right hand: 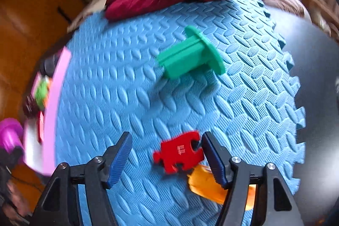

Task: Organize rigid objects
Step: 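Lift the magenta toy with the left gripper while the right reaches the red puzzle piece, then carry the magenta toy with the left gripper into the tray and release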

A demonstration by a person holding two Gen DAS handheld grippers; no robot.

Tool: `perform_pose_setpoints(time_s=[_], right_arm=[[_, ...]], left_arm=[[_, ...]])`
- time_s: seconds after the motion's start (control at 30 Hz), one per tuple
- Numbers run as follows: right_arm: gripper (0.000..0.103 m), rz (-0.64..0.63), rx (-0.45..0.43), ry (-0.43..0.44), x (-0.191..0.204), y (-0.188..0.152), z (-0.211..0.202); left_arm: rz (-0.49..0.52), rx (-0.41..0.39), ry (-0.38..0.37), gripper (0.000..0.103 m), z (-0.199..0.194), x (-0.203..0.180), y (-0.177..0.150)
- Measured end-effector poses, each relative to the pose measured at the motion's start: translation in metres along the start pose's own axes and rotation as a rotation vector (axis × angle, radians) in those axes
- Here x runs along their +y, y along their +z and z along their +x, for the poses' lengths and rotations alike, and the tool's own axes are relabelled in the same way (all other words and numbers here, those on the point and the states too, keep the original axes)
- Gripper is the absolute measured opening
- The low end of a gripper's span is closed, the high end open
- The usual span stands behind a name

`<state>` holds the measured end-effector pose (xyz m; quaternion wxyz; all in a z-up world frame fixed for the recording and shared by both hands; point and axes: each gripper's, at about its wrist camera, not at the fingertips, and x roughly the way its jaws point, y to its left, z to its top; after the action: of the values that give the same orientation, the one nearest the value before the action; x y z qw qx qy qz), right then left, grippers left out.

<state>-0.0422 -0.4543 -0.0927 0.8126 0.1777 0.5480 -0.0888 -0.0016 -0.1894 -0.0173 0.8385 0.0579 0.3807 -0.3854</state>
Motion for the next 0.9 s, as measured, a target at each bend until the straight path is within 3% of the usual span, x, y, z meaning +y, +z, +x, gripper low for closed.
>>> perform_pose_setpoints(time_s=[0.1,0.17,0.2,0.3,0.4,0.67,0.9], right_arm=[[0.070,-0.096,-0.008,-0.072,0.012,-0.009,0.002],[0.050,-0.149,-0.032,-0.141,0.021,-0.011,0.003],[0.046,-0.147,-0.041,-0.121,0.024,-0.010,0.003],[0.046,-0.172,-0.078,-0.135,0.040,-0.005,0.008],[0.047,-0.199,-0.114,-0.055,0.058,-0.002,0.013],[0.049,-0.214,-0.197,-0.062,0.067,-0.004,0.019],[0.049,-0.228,-0.238,-0.089,0.077,-0.014,0.017]], left_arm=[[-0.009,-0.005,-0.001,0.057,-0.004,0.005,-0.002],[-0.012,-0.012,0.006,0.057,-0.008,0.008,-0.004],[-0.013,-0.014,0.009,0.057,-0.010,0.010,-0.005],[-0.028,-0.025,0.024,0.057,-0.017,0.017,-0.007],[-0.044,-0.034,0.055,0.057,-0.023,0.028,-0.010],[-0.092,-0.044,0.152,0.057,-0.033,0.058,-0.019],[-0.108,-0.035,0.190,0.057,-0.032,0.070,-0.025]])
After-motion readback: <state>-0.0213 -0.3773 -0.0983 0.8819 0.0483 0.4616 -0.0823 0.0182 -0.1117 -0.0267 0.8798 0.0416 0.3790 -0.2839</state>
